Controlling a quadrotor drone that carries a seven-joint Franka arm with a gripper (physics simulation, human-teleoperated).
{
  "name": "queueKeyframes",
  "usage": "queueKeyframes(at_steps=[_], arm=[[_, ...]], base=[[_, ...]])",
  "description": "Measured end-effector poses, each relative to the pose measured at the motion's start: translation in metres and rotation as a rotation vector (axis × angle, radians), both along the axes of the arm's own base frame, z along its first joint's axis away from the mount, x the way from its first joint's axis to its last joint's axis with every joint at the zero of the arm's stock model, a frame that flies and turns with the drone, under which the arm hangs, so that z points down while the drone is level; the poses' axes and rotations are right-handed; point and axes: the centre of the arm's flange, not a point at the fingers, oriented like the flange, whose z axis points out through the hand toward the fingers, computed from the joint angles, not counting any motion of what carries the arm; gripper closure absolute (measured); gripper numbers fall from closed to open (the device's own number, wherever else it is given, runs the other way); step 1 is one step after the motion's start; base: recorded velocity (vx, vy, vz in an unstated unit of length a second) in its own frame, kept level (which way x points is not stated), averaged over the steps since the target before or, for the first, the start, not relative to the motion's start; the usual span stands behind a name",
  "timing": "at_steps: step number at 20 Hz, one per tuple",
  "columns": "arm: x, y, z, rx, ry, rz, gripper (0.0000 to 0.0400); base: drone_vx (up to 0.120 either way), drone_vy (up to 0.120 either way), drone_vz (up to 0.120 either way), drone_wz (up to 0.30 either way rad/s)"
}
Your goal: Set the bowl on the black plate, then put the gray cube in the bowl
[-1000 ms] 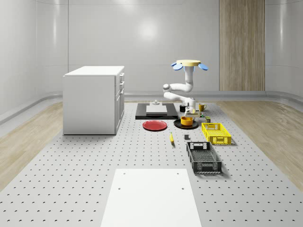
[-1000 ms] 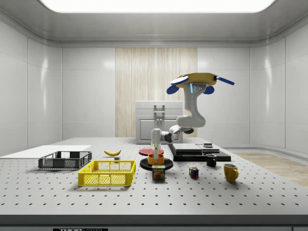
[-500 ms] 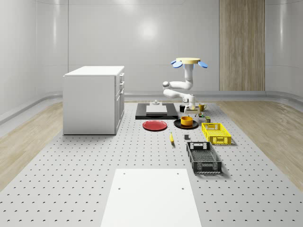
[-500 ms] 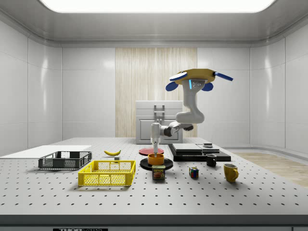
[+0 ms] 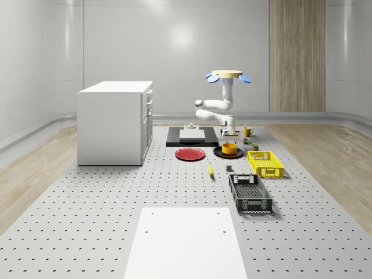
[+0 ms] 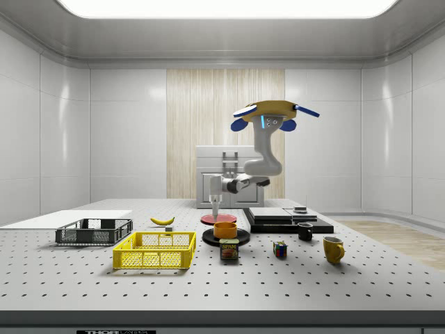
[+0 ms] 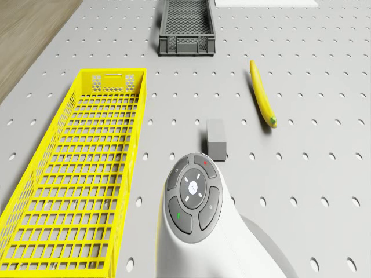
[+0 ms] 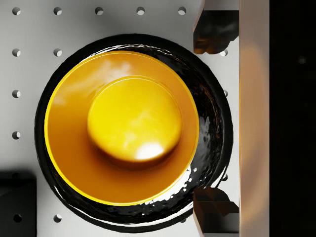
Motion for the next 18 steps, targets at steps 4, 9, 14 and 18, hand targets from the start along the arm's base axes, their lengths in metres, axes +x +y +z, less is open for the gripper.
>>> queueKeyframes(at_steps=[4, 9, 14, 18], arm=[[0.0, 0.0, -0.0003, 0.0, 0.0, 0.0, 0.0], [0.0, 0.0, -0.0004, 0.0, 0.0, 0.0, 0.0], [0.0, 0.0, -0.0004, 0.0, 0.0, 0.0, 0.0], [0.0, 0.0, -0.0005, 0.0, 0.0, 0.0, 0.0]], base=[[0.12, -0.11, 0.0, 0.0], [0.12, 0.0, -0.048, 0.0], [0.12, 0.0, -0.096, 0.0], [0.12, -0.06, 0.0, 0.0]])
